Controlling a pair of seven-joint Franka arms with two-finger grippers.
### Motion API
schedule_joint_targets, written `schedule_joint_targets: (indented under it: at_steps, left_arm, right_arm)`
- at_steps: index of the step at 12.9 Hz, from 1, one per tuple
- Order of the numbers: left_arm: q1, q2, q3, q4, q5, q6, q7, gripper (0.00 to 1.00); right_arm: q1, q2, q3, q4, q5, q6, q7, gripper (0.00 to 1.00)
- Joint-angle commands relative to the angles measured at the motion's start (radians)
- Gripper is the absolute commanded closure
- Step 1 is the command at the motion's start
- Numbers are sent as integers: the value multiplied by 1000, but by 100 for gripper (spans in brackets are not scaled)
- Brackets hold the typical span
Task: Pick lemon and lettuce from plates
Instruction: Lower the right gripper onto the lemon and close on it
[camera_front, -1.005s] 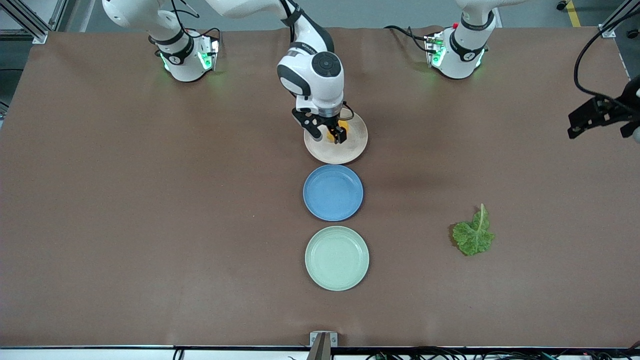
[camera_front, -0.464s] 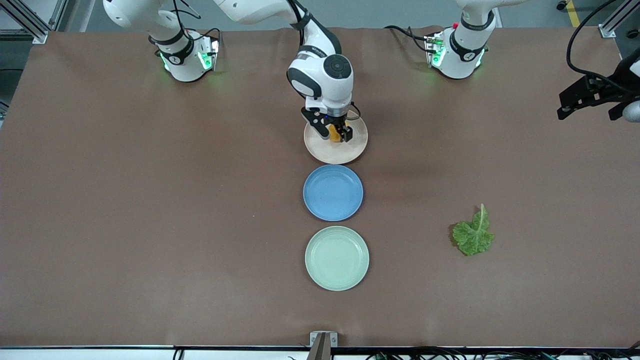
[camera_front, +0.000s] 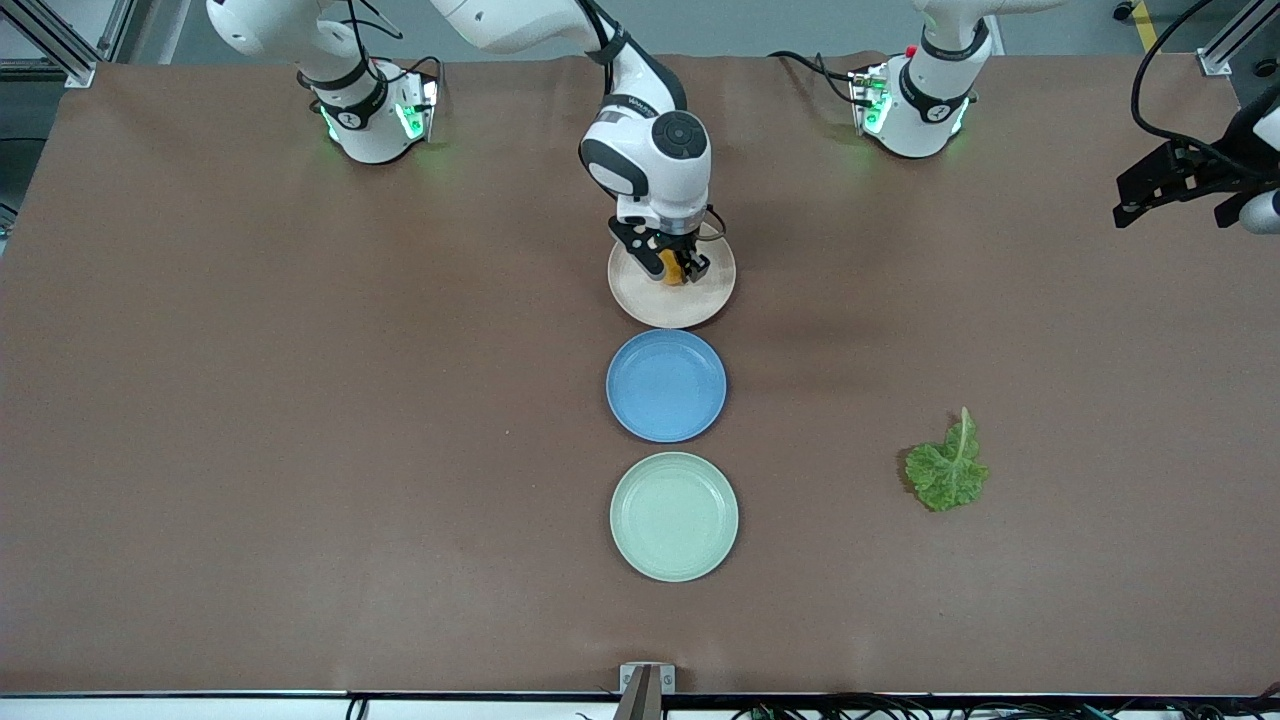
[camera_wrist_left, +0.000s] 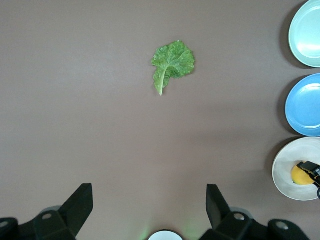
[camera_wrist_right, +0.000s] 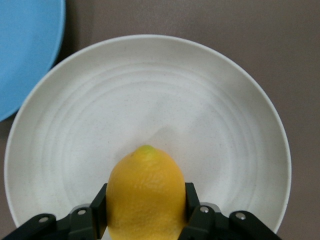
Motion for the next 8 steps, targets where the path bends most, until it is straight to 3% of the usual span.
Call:
schedule_joint_targets:
  at_steps: [1,7,8]
  left_arm:
    - [-3,-7,1,-23,-15,19,-9,0]
    - [-6,-15,-20,-27,-12,14,-19,0]
    - [-3,-15,-20,-27,-10,13,-21,0]
  right_arm:
    - [-33,-26,-6,5,-20,-47,-30,98]
    - [-270,-181,-3,-9,-17,-237,-480,99]
    - [-335,-213,-2,-56,-16,-228,-611,99]
